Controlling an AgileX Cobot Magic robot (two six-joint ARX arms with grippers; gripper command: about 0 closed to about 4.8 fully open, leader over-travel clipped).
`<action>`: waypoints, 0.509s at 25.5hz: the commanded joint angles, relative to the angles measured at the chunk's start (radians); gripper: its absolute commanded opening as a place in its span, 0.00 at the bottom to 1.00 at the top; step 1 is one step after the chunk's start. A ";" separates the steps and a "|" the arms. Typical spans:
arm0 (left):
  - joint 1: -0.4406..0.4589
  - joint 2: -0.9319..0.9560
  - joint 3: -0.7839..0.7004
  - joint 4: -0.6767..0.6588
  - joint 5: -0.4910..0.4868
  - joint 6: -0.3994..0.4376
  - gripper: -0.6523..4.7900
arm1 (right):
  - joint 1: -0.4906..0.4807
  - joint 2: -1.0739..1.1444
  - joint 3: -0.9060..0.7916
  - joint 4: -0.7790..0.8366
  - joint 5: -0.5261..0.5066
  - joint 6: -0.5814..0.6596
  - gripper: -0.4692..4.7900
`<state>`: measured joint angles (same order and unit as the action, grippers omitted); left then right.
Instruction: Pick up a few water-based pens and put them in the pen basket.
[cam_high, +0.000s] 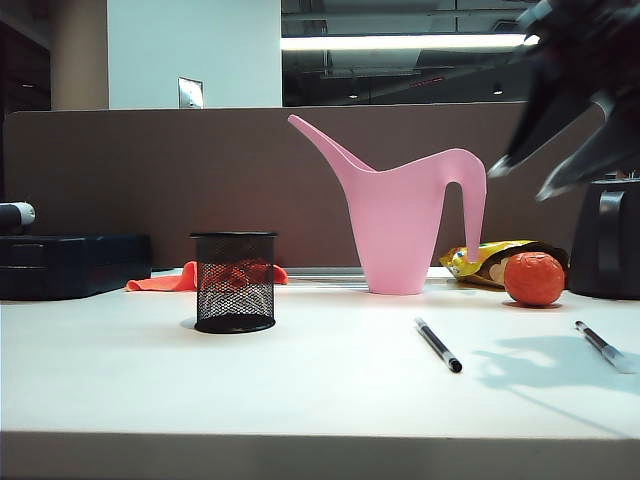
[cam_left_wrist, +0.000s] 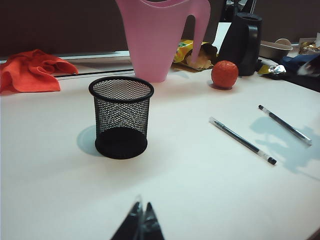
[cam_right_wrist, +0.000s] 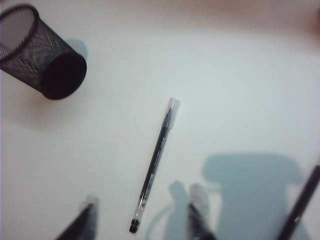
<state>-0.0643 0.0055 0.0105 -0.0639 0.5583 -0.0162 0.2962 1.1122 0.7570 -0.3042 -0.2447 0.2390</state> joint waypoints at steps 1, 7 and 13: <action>0.002 0.001 0.002 0.012 0.007 0.004 0.11 | 0.045 0.140 0.074 0.004 0.001 -0.004 0.50; 0.001 0.001 0.002 0.011 0.007 0.000 0.11 | 0.090 0.386 0.200 0.014 0.007 -0.004 0.63; 0.000 0.001 0.002 0.005 0.007 0.001 0.11 | 0.117 0.541 0.277 0.008 0.030 -0.004 0.63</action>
<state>-0.0643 0.0059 0.0105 -0.0662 0.5587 -0.0166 0.4065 1.6432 1.0237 -0.3019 -0.2268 0.2363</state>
